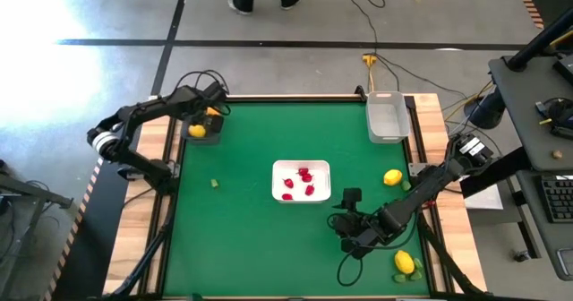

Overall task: Sort produce into baskets
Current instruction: Put the yellow lemon into the black bin

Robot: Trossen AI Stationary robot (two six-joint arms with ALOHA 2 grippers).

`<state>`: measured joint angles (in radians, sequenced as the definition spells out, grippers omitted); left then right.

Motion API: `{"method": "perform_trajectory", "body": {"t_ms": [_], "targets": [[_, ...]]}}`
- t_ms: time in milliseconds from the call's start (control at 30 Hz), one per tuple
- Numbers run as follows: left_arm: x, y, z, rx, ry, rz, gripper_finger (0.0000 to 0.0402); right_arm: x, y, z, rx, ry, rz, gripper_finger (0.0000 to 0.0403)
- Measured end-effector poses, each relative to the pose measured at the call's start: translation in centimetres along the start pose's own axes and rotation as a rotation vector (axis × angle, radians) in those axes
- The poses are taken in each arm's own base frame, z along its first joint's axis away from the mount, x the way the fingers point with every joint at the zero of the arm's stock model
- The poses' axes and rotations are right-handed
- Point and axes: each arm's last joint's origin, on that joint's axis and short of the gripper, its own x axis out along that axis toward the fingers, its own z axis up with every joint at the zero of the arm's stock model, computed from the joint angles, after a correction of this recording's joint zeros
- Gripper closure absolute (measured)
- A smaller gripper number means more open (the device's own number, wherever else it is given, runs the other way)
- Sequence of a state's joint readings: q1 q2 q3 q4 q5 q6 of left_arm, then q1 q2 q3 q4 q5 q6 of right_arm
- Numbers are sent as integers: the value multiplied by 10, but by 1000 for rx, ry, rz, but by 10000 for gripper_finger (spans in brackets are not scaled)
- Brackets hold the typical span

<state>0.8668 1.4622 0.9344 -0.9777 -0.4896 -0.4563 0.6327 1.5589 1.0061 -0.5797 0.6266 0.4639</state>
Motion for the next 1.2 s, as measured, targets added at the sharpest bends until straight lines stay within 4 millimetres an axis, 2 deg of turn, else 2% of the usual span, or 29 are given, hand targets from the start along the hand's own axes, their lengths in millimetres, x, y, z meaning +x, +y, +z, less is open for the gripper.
{"method": "perform_trajectory", "body": {"t_ms": [133, 300, 500, 667, 833, 1000, 1200], "targets": [[-21, 6, -10, 15, -47, -28, 96, -3, -1, 3, -4, 1, -2, 181], [-63, 9, -33, -11, -208, -158, 95, -15, -5, 14, -25, 27, -15, 181], [-120, 0, -79, -10, -436, -489, 95, -34, -17, 22, -55, 113, -72, 181], [-154, -20, -129, 93, -606, -769, 95, -49, -35, 15, -20, 197, -111, 181], [-175, -46, -187, 262, -799, -983, 95, -60, -51, 7, 77, 225, -107, 181], [-190, -69, -248, 402, -992, -1177, 95, -65, -63, 2, 100, 244, -113, 181], [-188, -99, -302, 449, -1160, -1261, 95, -51, -93, 2, 190, 397, -141, 158]]}}
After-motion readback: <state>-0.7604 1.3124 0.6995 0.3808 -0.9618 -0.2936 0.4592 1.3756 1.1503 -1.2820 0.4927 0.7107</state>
